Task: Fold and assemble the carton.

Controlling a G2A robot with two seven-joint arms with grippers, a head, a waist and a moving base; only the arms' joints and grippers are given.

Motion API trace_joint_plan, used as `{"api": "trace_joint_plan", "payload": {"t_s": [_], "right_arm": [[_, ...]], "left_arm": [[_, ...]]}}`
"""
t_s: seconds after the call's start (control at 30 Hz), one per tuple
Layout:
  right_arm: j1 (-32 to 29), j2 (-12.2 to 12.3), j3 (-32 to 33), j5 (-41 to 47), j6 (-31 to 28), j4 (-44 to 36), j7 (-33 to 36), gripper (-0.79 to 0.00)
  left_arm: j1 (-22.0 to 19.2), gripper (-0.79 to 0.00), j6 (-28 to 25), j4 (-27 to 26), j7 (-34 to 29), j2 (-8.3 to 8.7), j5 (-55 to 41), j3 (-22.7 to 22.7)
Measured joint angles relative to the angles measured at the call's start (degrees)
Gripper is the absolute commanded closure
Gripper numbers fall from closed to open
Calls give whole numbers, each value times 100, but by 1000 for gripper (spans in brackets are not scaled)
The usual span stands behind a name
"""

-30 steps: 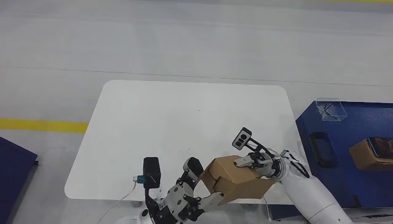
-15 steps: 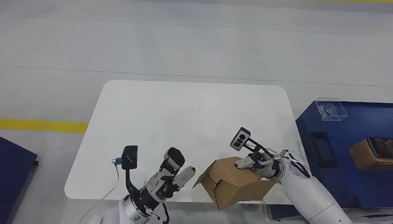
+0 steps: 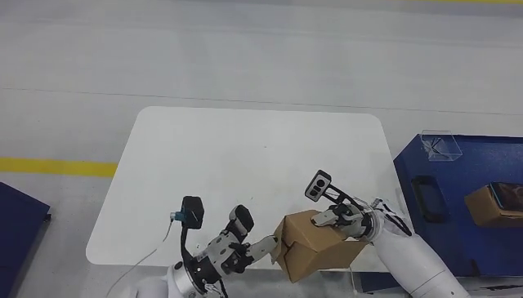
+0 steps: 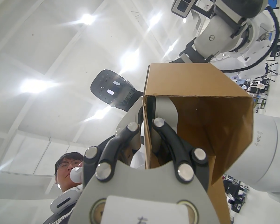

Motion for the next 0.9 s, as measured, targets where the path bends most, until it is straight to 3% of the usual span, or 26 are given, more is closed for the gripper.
{"api": "trace_joint_plan", "payload": {"t_s": [0.23,0.63,0.9], "right_arm": [[18,20,-64,16,-7,-11,0,0],[16,85,-119,30,-10,-109,0,0],[23,116,-93,396,217,-34,0,0]], "left_arm": [[-150,-785,173,24,-224,-6,469,233],[-421,-785,399,171,-72,-60,729,567],[-95,-785,110,-124,343,-20,512,233]]}}
